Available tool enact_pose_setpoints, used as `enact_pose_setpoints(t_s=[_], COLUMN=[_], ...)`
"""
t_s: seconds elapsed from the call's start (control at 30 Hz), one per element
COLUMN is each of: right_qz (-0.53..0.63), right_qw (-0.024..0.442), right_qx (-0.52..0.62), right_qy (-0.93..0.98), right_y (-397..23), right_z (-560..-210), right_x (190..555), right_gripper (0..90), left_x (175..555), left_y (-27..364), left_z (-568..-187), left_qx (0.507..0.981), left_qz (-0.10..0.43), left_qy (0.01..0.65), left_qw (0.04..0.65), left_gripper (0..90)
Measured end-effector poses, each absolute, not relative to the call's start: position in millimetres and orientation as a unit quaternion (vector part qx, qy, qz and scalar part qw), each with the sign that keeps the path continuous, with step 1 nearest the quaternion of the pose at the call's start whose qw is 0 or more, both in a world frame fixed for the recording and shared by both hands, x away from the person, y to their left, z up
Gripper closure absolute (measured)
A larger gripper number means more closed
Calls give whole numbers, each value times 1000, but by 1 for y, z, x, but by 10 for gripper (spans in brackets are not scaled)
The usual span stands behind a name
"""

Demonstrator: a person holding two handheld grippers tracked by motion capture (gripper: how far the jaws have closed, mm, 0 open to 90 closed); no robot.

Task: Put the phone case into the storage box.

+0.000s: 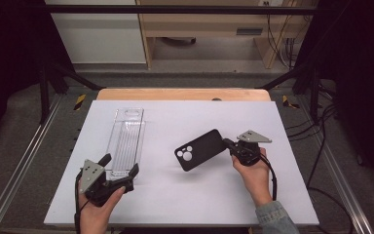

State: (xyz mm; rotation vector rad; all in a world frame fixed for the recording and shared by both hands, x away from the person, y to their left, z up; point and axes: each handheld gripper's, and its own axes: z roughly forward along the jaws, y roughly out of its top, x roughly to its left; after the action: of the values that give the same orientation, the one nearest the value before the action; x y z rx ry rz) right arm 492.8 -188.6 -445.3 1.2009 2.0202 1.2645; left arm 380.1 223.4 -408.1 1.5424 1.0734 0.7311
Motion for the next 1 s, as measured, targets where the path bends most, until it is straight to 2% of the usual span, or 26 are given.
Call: enact_pose_setpoints(t_s=[0.3, 1.0], right_qz=[470, 472], right_qw=[245, 257], right_qx=[434, 429], right_qy=[728, 726], right_y=[-185, -195], right_z=[-439, -432], right_x=[488, 482], right_gripper=[890, 890], left_x=[391, 402], left_y=[200, 145], left_z=[-389, -384], left_qx=[659, 696], left_qz=[288, 275], left_qy=[444, 416], left_qw=[535, 516], left_gripper=[19, 18])
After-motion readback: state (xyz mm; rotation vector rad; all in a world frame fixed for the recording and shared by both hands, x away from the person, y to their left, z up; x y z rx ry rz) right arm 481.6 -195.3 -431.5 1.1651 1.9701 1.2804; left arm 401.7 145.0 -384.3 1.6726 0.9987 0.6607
